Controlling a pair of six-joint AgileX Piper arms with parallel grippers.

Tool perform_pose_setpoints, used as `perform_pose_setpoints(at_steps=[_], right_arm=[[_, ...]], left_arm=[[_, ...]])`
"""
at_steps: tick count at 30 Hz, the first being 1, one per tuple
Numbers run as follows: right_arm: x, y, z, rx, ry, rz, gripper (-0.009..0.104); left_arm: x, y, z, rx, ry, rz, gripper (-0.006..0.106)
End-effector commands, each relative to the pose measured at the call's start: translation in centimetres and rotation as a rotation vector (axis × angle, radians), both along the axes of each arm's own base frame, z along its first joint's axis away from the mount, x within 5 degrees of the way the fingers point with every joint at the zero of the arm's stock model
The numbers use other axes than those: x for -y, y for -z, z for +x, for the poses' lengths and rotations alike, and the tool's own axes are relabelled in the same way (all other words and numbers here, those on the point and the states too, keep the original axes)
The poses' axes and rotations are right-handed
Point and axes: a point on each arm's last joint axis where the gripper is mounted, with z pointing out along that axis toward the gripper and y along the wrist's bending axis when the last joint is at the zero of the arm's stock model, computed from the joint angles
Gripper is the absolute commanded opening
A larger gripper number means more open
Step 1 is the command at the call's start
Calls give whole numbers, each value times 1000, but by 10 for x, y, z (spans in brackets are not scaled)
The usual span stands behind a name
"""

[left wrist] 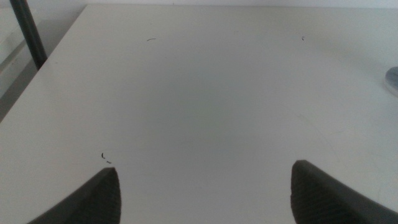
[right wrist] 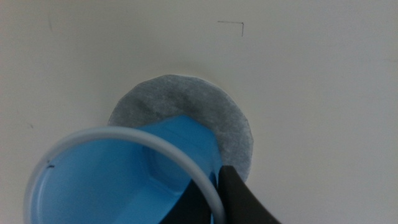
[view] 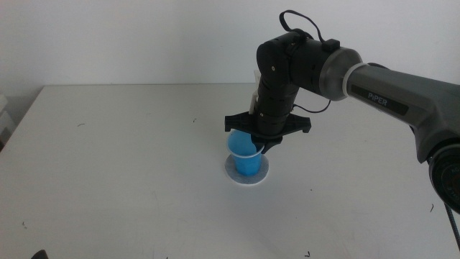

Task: Place an empty cup on a cup mat.

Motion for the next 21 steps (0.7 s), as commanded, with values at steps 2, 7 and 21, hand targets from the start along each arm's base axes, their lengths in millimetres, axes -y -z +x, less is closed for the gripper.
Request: perform_pose_setpoints(at_steps=[2,7,21], right_arm=[[0,-37,-1,95,-10,58,-1],[0,-36,0,97,-21,50,0],[0,-40,-2,107,-83,40,58]], left_arm=[[0,-8,1,83,0,-16,105],[0,-8,1,83,0,-16,105],[0,-8,1,83,0,-16,105]])
